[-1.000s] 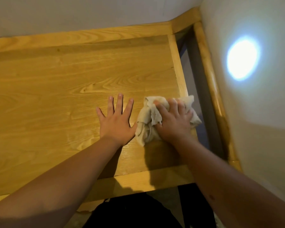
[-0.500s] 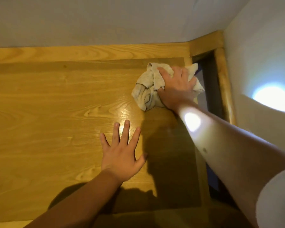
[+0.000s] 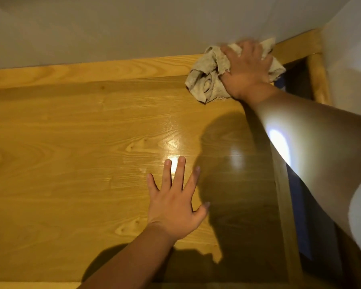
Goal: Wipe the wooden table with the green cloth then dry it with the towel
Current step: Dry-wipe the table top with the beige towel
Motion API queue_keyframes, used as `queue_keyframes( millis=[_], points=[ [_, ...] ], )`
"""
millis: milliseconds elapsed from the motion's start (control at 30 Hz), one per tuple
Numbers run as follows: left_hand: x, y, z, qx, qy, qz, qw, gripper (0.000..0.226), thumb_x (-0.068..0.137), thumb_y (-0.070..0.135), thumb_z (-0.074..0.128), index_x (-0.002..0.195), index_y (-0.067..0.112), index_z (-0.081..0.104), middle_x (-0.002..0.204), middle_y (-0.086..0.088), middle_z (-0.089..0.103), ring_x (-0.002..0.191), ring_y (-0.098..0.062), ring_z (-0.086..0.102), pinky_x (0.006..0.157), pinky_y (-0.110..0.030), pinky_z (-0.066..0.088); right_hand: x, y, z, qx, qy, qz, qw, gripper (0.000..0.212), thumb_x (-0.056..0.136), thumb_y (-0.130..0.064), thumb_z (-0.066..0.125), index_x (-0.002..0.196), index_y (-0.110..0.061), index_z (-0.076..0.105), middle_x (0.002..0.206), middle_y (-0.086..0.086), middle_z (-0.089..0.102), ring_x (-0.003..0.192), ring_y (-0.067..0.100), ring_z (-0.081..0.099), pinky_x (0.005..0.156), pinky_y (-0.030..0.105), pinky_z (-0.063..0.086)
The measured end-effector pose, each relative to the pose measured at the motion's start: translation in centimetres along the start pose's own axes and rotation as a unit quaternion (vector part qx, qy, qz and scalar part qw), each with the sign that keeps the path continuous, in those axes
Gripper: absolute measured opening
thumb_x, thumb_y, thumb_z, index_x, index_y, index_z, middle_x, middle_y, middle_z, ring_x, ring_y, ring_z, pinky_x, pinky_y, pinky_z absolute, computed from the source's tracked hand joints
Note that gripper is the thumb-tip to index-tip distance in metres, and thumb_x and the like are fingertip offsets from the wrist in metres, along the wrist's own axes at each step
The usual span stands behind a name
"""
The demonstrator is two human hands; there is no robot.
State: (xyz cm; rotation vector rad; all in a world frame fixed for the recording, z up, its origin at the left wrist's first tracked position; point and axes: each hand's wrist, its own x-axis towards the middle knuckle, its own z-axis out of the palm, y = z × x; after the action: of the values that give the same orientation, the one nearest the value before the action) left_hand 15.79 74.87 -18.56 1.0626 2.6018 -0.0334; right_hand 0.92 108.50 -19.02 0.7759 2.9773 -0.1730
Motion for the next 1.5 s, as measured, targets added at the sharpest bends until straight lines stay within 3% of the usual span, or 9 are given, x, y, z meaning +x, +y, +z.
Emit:
queue_keyframes(
  millis=[200,433,533,600,800,933,1167,1333,1500],
  points=[
    [0.1,-0.2,0.0,-0.006,-0.009,-0.018,1.0,0.08,0.089,0.082,0.013,0.156,0.041,0.001,0.165,0.001,-0.017,0.151,-0.031,-0.016,0.112,-0.067,-0.008,-5.7,-0.7,0.0,0.007,-0.015,-0.009,1.0,0.066,0.085,-0.044,0.041,0.15,-0.037,0.028,0.154,0.011,0.026,0.142,0.037,0.018,0.108,0.066,0.016],
    [-0.1,0.2,-0.1,-0.021,0.005,-0.018,1.0,0.067,0.096,0.063,0.018,0.156,0.037,0.008,0.168,0.0,-0.005,0.153,-0.031,-0.009,0.114,-0.067,0.002,-22.2,-1.4,0.5,0.038,-0.036,0.004,0.999,0.061,0.083,-0.045,0.045,0.143,-0.042,0.033,0.148,0.007,0.029,0.138,0.034,0.02,0.109,0.069,0.015],
    [-0.2,0.1,-0.1,-0.018,0.01,-0.014,1.0,0.061,0.096,0.053,0.014,0.154,0.034,0.02,0.168,-0.001,0.0,0.153,-0.031,-0.006,0.115,-0.068,0.004,-30.1,-1.5,0.8,0.041,-0.077,0.0,0.996,0.067,0.078,-0.059,0.038,0.143,-0.047,0.027,0.152,0.006,0.022,0.141,0.035,0.013,0.109,0.069,0.008],
    [-0.1,-0.2,0.1,-0.018,0.013,-0.009,1.0,0.064,0.095,0.056,0.011,0.156,0.037,0.009,0.168,0.001,-0.005,0.153,-0.031,-0.008,0.115,-0.067,0.0,-35.3,-1.6,1.0,0.052,-0.091,-0.005,0.994,0.071,0.076,-0.066,0.035,0.144,-0.048,0.027,0.153,0.008,0.019,0.141,0.036,0.012,0.109,0.069,0.007],
    [0.1,-0.2,0.5,-0.03,0.043,-0.009,0.999,0.063,0.096,0.057,0.011,0.156,0.038,0.006,0.169,-0.001,0.0,0.153,-0.031,-0.004,0.116,-0.066,0.002,-48.4,-2.3,2.1,0.045,-0.034,-0.017,0.998,0.064,0.079,-0.068,0.05,0.137,-0.04,0.049,0.142,0.015,0.044,0.131,0.039,0.036,0.102,0.066,0.026],
    [-0.1,-0.3,0.6,-0.026,0.049,-0.006,0.998,0.066,0.095,0.063,0.012,0.156,0.038,0.008,0.168,-0.002,-0.002,0.153,-0.032,-0.005,0.115,-0.066,0.0,-49.4,-2.3,2.4,0.045,-0.022,-0.007,0.999,0.061,0.08,-0.065,0.047,0.137,-0.04,0.047,0.139,0.011,0.043,0.128,0.036,0.035,0.1,0.062,0.028],
    [0.0,4.4,-0.5,-0.055,0.047,-0.017,0.997,0.06,0.091,0.062,0.028,0.143,0.032,0.034,0.16,-0.013,0.023,0.147,-0.043,0.014,0.109,-0.073,0.014,-49.4,-2.4,2.5,0.046,-0.044,0.008,0.998,0.064,0.076,-0.062,0.044,0.137,-0.042,0.045,0.138,0.008,0.04,0.129,0.033,0.031,0.102,0.065,0.026],
    [0.2,7.0,0.6,-0.008,0.02,0.034,0.999,0.075,0.087,0.078,0.008,0.155,0.045,0.001,0.168,-0.001,-0.006,0.152,-0.034,-0.009,0.112,-0.072,-0.001,-49.3,-2.1,2.3,0.057,-0.046,-0.023,0.997,0.067,0.071,-0.06,0.044,0.135,-0.039,0.046,0.138,0.008,0.037,0.129,0.033,0.033,0.096,0.066,0.029],
    [0.4,7.0,0.8,-0.01,0.03,0.026,0.999,0.075,0.088,0.078,0.009,0.155,0.045,0.001,0.168,0.0,-0.007,0.153,-0.032,-0.009,0.113,-0.07,0.0,-49.0,1.8,2.4,0.061,-0.007,0.059,0.996,0.073,0.076,-0.061,0.057,0.143,-0.039,0.037,0.141,0.009,0.039,0.133,0.034,0.031,0.101,0.067,0.03]
  ],
)
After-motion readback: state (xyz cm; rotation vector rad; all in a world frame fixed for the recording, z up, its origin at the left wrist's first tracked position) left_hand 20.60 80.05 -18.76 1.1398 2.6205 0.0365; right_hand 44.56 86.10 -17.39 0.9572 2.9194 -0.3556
